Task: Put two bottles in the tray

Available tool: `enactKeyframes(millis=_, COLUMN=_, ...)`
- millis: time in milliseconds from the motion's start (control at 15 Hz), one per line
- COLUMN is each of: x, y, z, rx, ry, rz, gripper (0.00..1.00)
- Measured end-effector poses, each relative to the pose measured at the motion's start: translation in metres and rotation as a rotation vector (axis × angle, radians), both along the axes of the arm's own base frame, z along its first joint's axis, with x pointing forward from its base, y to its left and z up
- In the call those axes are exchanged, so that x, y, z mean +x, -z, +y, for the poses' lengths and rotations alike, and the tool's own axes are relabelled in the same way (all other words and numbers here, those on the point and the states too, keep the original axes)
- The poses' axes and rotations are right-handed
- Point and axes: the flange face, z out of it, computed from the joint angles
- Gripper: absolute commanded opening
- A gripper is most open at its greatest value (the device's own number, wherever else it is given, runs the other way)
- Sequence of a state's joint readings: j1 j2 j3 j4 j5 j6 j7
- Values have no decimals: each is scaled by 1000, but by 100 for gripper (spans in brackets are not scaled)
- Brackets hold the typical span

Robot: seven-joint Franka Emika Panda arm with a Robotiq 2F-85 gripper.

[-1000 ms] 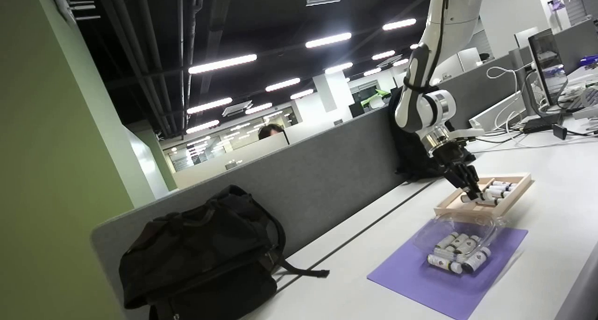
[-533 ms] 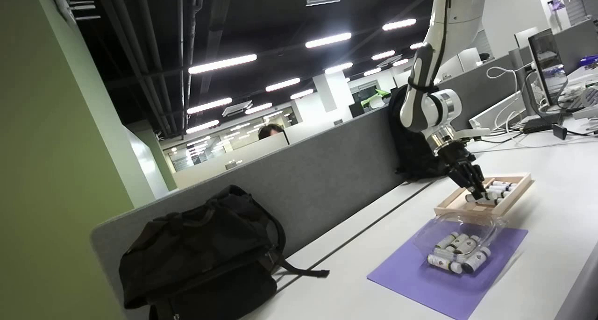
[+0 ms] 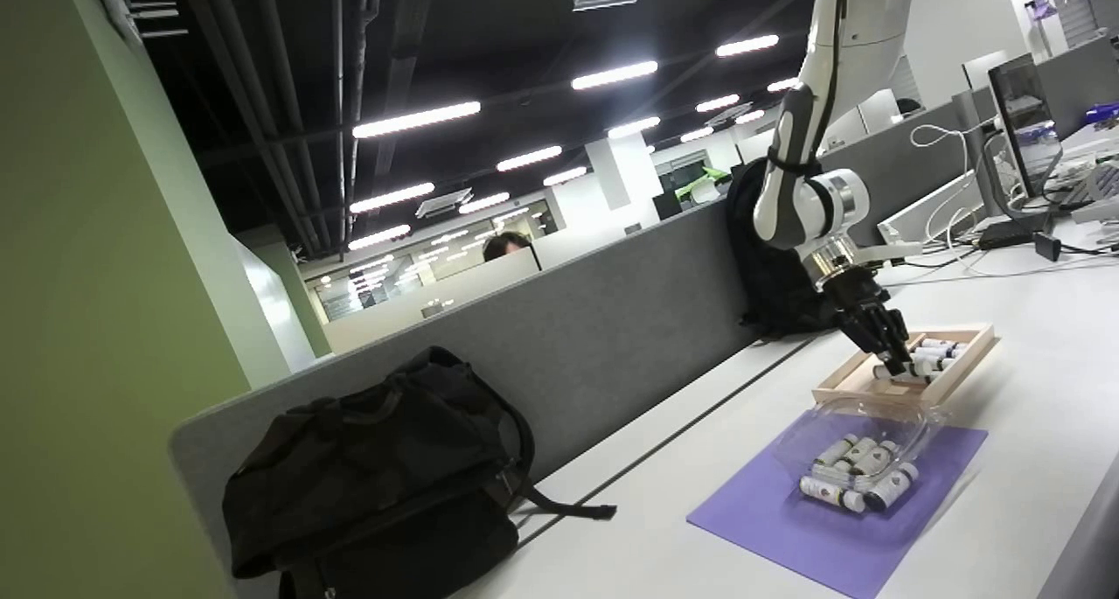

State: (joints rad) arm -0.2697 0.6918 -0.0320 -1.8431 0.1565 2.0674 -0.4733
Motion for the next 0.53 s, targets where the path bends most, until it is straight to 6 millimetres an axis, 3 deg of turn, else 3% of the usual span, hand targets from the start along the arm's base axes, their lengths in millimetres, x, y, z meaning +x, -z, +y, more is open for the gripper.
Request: enactKeyframes(millis=533, x=3, y=14, z=-2, rx=-21, ry=5, rz=-40, gripper=11)
